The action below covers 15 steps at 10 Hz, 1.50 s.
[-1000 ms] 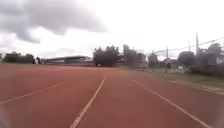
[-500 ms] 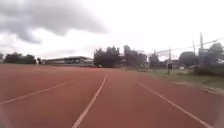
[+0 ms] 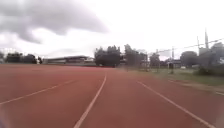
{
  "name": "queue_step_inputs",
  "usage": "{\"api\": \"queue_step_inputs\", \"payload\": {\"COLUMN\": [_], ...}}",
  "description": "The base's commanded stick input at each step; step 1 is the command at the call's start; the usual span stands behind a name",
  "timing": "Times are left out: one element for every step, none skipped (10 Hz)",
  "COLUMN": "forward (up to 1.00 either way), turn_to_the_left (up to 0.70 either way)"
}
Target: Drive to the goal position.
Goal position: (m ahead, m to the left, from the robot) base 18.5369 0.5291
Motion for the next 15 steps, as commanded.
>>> {"api": "queue_step_inputs", "payload": {"forward": [0.7, 0.7, 0.7, 0.7, 0.7, 0.7, 0.7, 0.7, 0.7, 0.7, 0.7, 0.7, 0.7, 0.7, 0.7], "turn_to_the_left": [0.0, 0.0, 0.0, 0.0, 0.0, 0.0, 0.0, 0.0, 0.0, 0.0, 0.0, 0.0, 0.0, 0.0, 0.0]}}
